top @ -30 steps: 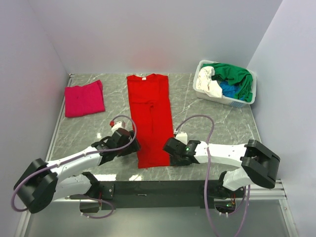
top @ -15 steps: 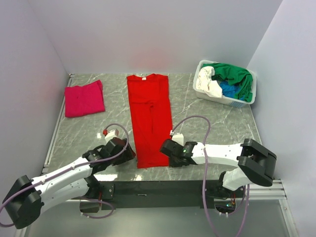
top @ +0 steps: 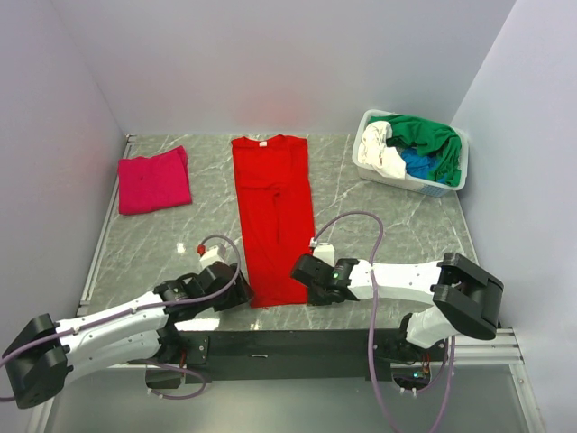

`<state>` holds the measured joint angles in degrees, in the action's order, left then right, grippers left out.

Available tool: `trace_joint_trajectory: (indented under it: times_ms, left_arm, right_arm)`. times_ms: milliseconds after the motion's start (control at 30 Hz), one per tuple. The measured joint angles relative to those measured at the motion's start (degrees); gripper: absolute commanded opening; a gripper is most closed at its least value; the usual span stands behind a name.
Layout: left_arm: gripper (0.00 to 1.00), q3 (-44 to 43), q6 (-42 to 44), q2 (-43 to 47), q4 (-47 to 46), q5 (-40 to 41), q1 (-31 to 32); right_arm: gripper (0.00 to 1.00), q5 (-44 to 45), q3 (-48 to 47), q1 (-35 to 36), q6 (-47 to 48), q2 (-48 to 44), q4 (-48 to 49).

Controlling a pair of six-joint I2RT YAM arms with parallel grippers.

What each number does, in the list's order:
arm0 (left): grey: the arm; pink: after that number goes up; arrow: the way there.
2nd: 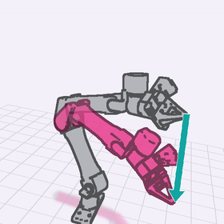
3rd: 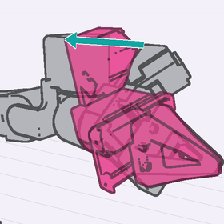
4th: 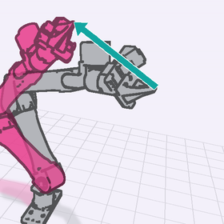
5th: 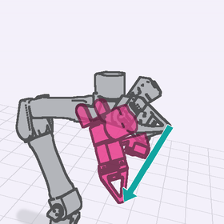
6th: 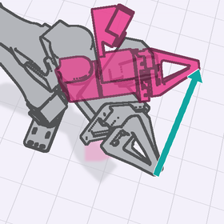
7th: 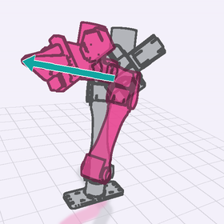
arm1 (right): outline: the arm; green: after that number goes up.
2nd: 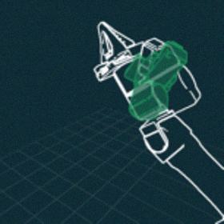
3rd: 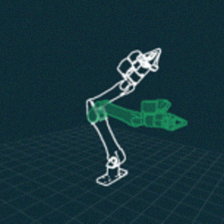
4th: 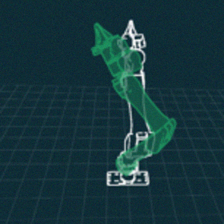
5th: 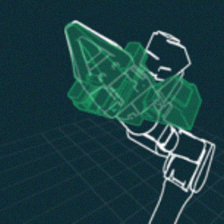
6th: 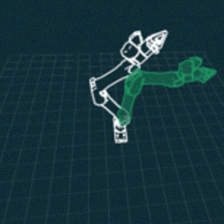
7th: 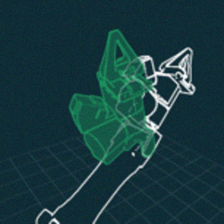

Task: Fold and stack the t-shirts
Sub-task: Fold the tshirt

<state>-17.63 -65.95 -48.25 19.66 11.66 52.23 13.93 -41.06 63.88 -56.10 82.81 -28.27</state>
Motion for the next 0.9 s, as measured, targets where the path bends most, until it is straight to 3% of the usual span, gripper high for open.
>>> trace_joint_trajectory:
  times_ms: [467,800,900]
  left_arm:
    - [0.58,0.09,-4.42,-4.79,-5.66,0.13,5.68]
    - [0.37,-0.87,-5.79,-8.41,-6.71,0.48,6.67]
    - [0.24,-0.90,-6.12,-9.25,-6.73,0.48,6.86]
  right_arm:
    - [0.00,0.04,0.00,0.02,-0.04,-0.07,-0.07]
    - [0.00,0.13,0.26,0.11,-0.50,-0.42,-0.04]
    - [0.00,0.15,0.33,0.17,-0.50,-0.48,-0.04]
